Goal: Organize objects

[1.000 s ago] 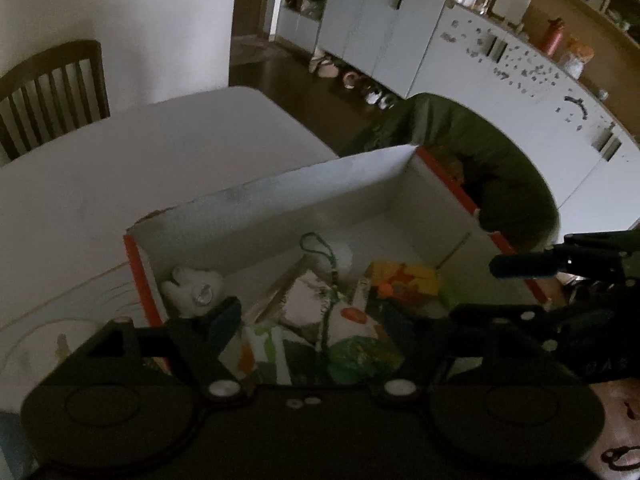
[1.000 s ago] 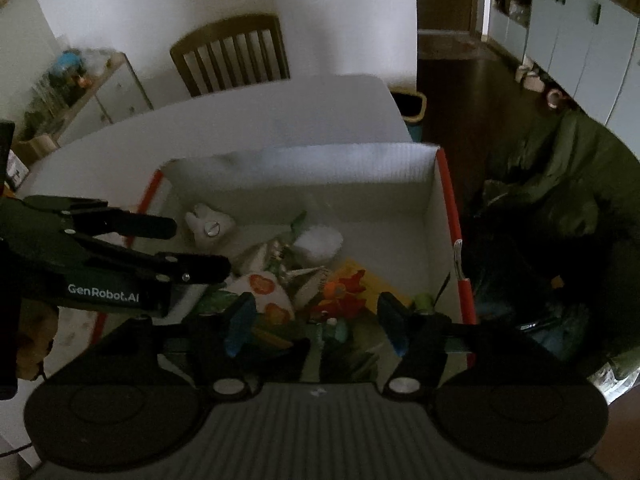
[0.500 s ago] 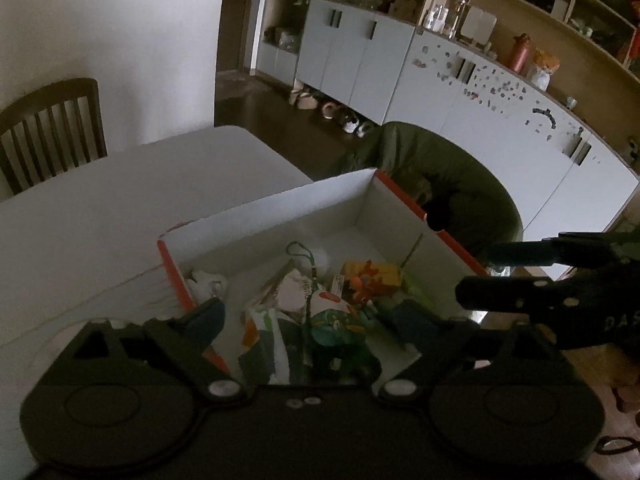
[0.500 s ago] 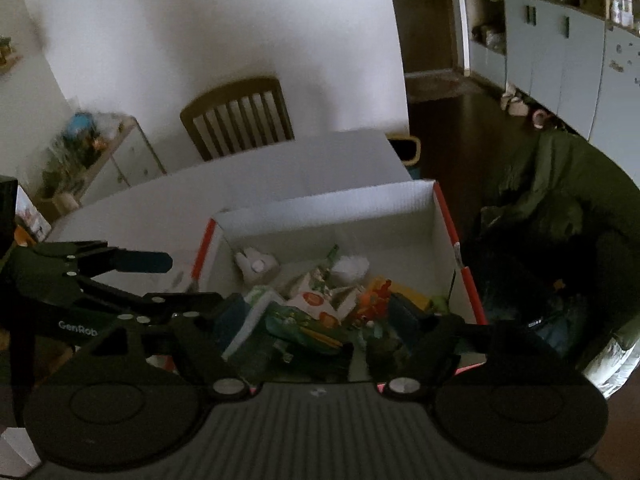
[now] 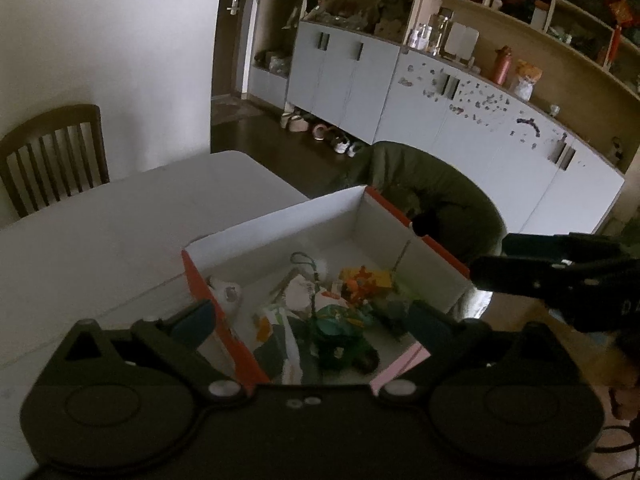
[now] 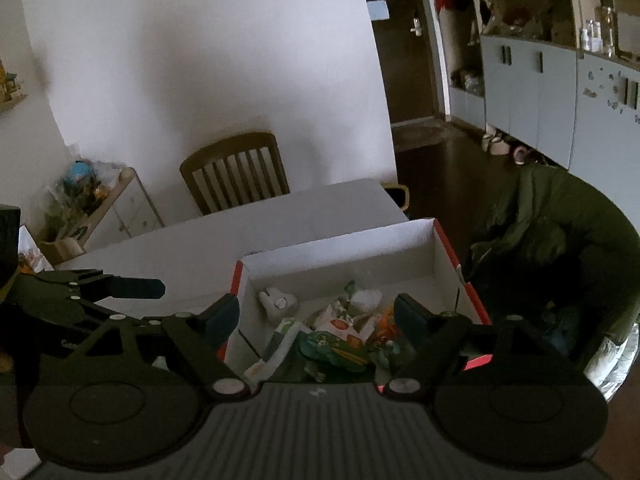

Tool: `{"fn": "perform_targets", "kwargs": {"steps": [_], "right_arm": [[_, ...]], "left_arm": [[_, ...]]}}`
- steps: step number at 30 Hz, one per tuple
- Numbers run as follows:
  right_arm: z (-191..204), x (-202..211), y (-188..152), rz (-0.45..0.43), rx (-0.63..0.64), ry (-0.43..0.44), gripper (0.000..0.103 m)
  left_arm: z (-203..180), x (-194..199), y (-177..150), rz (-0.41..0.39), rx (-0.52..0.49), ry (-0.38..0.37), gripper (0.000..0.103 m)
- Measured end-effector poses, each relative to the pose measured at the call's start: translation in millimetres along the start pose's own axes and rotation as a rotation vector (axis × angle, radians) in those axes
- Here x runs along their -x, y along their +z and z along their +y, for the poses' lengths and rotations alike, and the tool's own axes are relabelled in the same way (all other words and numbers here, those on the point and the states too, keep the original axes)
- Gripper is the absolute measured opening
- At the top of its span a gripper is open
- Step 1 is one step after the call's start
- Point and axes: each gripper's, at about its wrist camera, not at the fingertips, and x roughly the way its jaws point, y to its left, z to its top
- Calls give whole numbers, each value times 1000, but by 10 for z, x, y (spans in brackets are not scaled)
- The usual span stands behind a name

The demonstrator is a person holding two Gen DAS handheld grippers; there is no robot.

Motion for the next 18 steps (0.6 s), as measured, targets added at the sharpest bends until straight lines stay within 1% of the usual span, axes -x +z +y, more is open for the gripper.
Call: {"fn": "perform_targets", "kwargs": {"steps": [3, 7, 13, 18], "right_arm": [[52, 60, -37, -9, -3, -4, 88], [118, 144, -99, -34, -15, -2, 97], [241, 250, -195, -49, -28, 5, 101], [326, 326, -261, -57, -29, -9, 101]], "left_arm": [[15, 70, -31, -14, 5, -16, 102], [6, 170, -79, -30, 1, -30, 102], [6, 330, -149, -51, -3, -27, 102], [32, 404, -195, -63, 0, -28, 102]]}}
